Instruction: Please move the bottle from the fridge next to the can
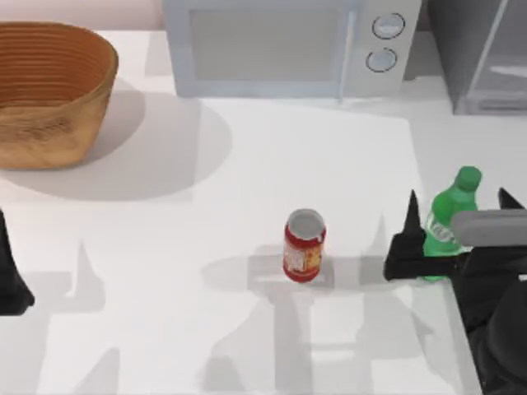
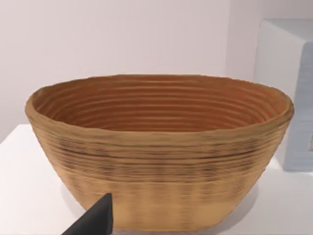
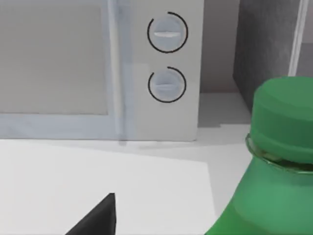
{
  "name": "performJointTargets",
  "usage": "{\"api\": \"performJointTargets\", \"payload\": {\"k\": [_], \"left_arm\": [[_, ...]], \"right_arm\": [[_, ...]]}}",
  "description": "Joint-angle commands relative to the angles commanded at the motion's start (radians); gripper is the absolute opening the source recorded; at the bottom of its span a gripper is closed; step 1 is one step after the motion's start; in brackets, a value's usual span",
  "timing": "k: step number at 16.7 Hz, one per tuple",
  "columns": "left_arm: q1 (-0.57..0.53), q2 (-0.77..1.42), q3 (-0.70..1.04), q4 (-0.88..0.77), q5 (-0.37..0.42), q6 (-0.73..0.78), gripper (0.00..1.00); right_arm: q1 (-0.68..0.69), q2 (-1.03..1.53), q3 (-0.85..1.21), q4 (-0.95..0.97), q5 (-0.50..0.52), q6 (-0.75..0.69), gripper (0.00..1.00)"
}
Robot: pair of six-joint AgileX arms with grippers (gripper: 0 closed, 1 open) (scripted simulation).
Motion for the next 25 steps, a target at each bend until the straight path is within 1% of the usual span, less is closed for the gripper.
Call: {"api": "performJointTargets", "payload": {"k": [3, 10, 14, 25], "left_arm": [[0.0, 0.0, 0.0, 0.0, 0.0, 0.0, 1.0], [0.0, 0.0, 0.0, 0.0, 0.0, 0.0, 1.0], [0.0, 0.0, 0.0, 0.0, 0.0, 0.0, 1.0], [0.0, 0.0, 0.0, 0.0, 0.0, 0.0, 1.0]], "right_arm": [[0.048, -0.02, -0.041, 0.013, 0.047, 0.004, 1.0], [0.042, -0.045, -0.035, 0.013, 0.033, -0.006, 1.0], [0.014, -0.18, -0.032, -0.021, -0.035, -0.044, 1.0], [-0.149, -0.64, -0.038, -0.246, -0.242, -0.123, 1.0]]}}
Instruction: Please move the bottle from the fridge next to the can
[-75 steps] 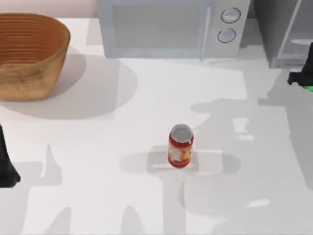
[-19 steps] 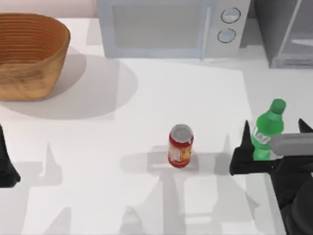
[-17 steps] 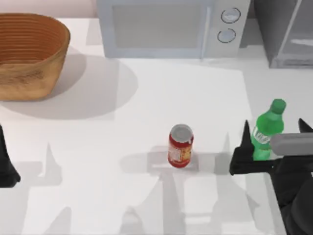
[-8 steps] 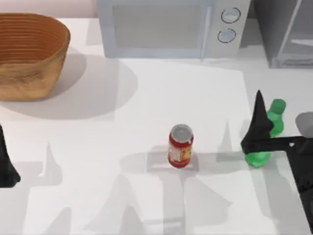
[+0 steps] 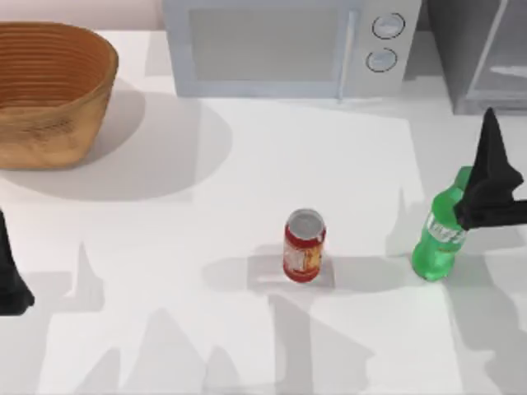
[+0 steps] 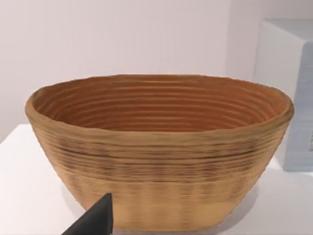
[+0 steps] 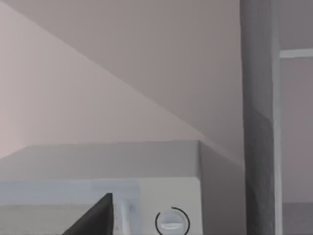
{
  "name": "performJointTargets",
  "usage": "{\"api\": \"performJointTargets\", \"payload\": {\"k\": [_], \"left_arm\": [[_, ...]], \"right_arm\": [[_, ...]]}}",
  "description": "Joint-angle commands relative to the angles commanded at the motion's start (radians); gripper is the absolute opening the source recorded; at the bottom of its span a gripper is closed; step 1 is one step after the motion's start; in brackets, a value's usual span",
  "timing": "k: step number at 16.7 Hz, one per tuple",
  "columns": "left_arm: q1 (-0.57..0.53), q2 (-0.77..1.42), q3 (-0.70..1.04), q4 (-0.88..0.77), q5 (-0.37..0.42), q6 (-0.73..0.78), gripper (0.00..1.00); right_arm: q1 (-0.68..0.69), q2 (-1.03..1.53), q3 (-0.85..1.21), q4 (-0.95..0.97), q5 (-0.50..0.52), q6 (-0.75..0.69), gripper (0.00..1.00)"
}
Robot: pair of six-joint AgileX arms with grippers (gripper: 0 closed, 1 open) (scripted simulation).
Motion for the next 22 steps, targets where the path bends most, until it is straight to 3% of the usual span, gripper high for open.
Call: {"api": "performJointTargets", "payload": {"k": [22], "left_arm": [[0.0, 0.0, 0.0, 0.0, 0.0, 0.0, 1.0]], "right_arm": [[-0.353, -0.715, -0.044, -0.636, -0.35, -0.024, 1.0]]}}
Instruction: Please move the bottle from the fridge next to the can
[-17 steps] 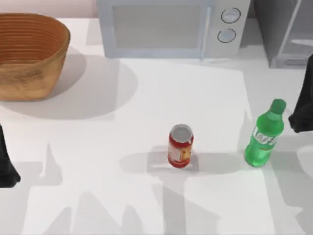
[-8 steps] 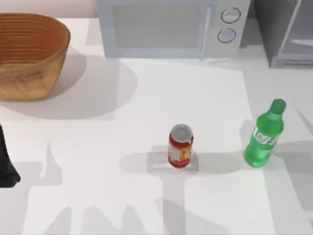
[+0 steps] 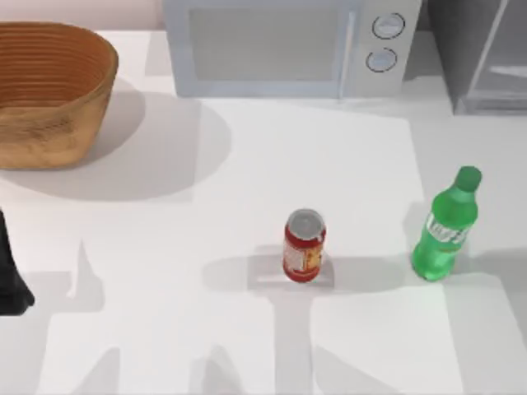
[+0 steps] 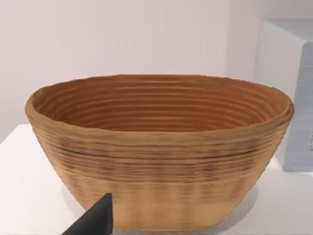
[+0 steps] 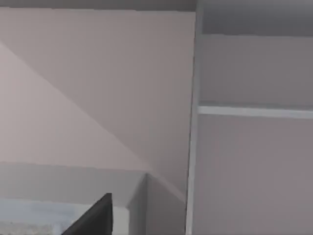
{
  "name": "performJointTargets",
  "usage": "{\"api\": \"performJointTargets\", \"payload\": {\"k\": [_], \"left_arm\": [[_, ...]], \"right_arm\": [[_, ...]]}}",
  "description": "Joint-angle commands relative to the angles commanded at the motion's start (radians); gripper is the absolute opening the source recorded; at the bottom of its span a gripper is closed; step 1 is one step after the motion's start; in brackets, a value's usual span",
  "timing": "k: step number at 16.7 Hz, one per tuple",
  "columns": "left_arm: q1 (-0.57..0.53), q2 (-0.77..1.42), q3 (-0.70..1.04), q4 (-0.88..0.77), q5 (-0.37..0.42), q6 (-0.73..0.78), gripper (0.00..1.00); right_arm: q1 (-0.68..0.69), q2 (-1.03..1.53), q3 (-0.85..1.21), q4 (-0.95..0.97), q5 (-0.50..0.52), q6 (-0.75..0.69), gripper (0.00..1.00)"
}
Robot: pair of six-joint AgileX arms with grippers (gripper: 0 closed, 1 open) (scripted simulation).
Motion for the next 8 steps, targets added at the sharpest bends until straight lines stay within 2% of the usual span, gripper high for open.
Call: {"api": "performJointTargets", "payload": {"k": [8], "left_arm": [[0.0, 0.0, 0.0, 0.0, 0.0, 0.0, 1.0]], "right_arm": [[-0.126, -0.213, -0.033, -0.278, -0.085, 0.023, 1.0]]}}
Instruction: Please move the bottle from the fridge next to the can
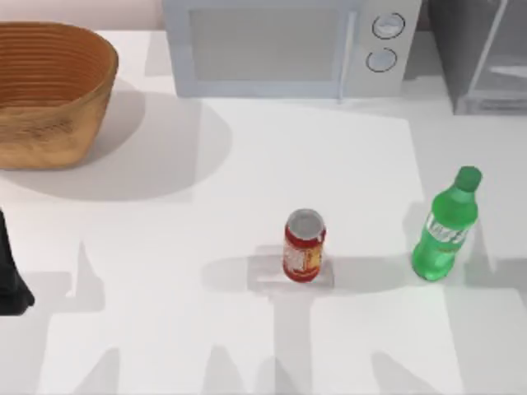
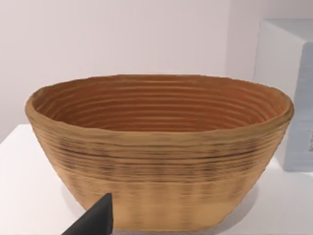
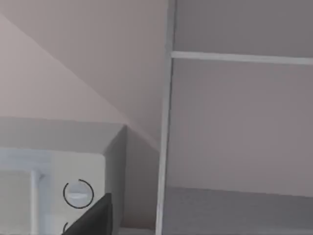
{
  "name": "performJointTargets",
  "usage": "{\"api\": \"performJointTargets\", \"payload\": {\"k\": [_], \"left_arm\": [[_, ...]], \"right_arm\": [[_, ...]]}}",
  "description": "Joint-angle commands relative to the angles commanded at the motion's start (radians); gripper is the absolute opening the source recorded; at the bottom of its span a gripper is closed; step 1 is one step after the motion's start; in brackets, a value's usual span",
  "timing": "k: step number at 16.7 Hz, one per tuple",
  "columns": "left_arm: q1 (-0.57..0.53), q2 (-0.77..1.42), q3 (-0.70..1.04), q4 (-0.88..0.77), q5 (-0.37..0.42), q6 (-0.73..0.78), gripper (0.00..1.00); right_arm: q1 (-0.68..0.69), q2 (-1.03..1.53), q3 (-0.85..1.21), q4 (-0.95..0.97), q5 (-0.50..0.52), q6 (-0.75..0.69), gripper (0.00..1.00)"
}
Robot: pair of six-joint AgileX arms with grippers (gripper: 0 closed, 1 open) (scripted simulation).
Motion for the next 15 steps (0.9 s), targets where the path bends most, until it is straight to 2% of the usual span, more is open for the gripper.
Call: {"api": "performJointTargets", "payload": {"k": [8, 15], "left_arm": [[0.0, 0.0, 0.0, 0.0, 0.0, 0.0, 1.0], [0.0, 0.0, 0.0, 0.0, 0.0, 0.0, 1.0]], "right_arm": [[-0.109, -0.202, -0.051, -0.346, -0.055, 0.051, 1.0], [-0.118, -0.217, -0.058, -0.376, -0.057, 0.058, 1.0]]}}
